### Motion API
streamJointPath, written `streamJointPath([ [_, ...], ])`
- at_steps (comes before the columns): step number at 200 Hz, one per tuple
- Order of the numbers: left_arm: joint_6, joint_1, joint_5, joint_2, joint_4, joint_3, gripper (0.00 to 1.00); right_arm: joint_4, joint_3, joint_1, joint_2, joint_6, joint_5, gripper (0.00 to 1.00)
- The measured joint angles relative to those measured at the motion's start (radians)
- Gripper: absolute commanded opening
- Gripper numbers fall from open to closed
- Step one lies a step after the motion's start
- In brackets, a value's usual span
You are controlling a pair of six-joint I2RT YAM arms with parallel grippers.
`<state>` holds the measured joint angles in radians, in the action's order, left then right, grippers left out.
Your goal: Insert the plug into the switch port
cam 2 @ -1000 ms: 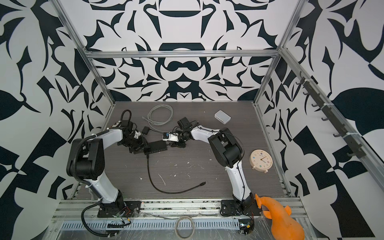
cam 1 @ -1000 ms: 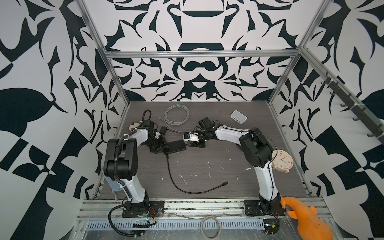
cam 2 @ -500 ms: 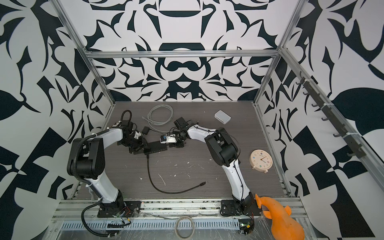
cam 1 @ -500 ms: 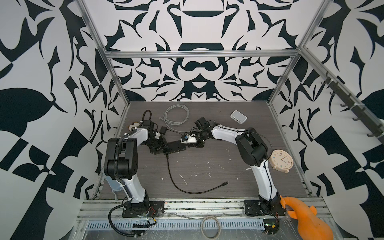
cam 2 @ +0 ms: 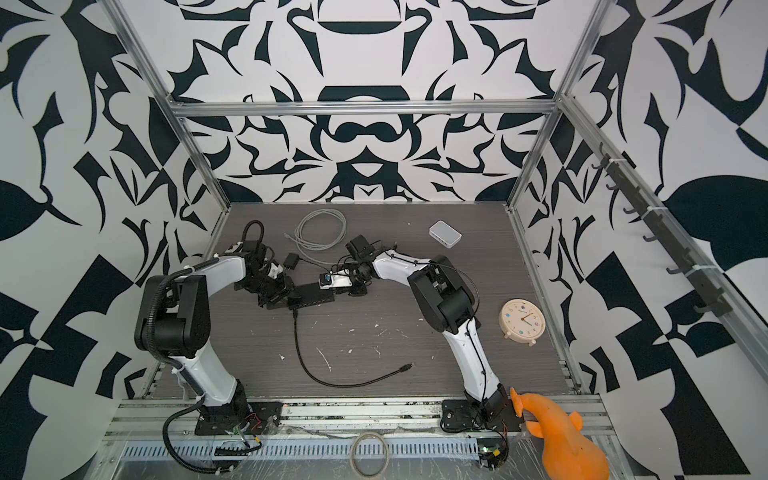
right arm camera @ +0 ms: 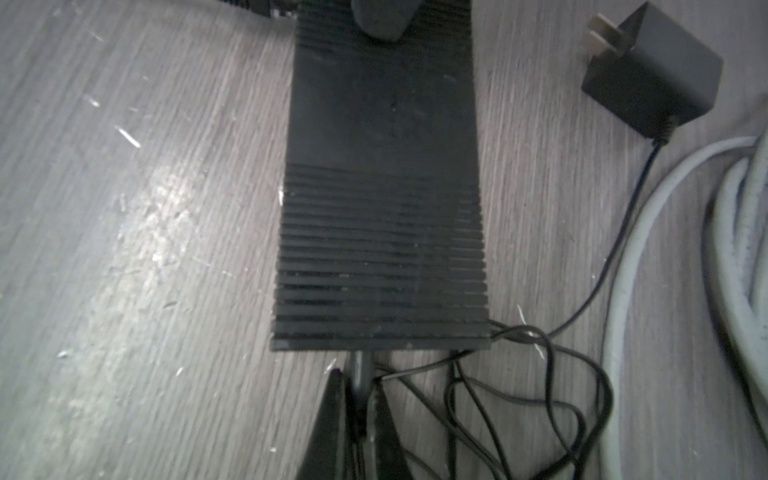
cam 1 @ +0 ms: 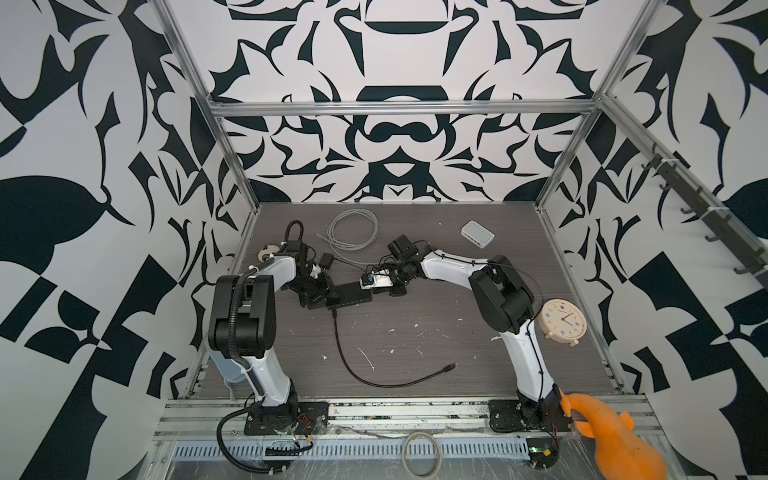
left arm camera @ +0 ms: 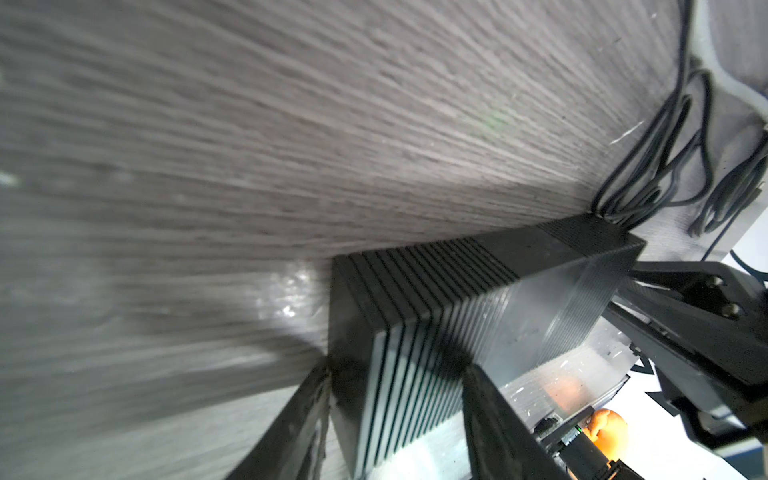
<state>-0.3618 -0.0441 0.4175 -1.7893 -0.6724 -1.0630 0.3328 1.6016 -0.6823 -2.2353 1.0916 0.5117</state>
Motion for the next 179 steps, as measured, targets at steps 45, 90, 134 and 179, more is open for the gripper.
streamJointPath([
  [45,0.038,0.001,0.013,-0.026,-0.028,-0.027,0.50,-0.016,-0.010,-0.008,0.005,0.002,-0.012,0.00],
  [90,0.070,-0.004,0.017,-0.038,-0.047,-0.041,0.48,-0.028,-0.017,-0.014,0.008,-0.033,-0.022,0.00],
  [134,0.079,-0.009,0.013,-0.038,-0.053,-0.047,0.48,-0.028,-0.017,-0.020,0.009,-0.067,-0.029,0.00],
  [179,0.071,-0.011,-0.006,-0.039,-0.070,-0.061,0.53,-0.124,-0.092,-0.020,0.040,-0.192,-0.030,0.00],
])
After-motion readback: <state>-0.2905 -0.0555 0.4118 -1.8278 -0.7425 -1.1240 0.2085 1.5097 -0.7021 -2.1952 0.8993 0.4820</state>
